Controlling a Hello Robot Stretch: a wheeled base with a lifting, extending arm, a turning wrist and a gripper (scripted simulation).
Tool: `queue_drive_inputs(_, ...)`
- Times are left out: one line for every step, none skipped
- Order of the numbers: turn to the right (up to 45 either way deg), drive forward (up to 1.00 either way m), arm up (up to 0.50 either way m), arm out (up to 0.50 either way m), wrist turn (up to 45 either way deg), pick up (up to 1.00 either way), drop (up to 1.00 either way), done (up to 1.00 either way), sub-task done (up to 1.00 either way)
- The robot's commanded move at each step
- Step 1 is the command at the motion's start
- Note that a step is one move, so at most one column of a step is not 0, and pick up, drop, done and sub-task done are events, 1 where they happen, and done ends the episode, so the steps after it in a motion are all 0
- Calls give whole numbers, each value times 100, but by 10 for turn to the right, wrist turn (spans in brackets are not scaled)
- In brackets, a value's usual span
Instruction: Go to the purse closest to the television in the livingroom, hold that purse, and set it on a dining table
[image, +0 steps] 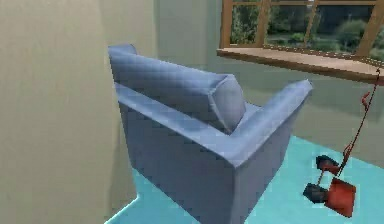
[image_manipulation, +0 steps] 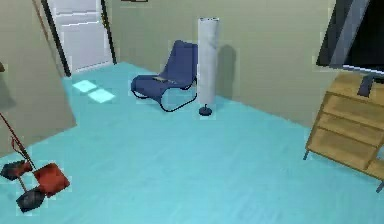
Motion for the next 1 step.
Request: queue_drive_inputs(450,0,0,0,0,0,0,0,0)
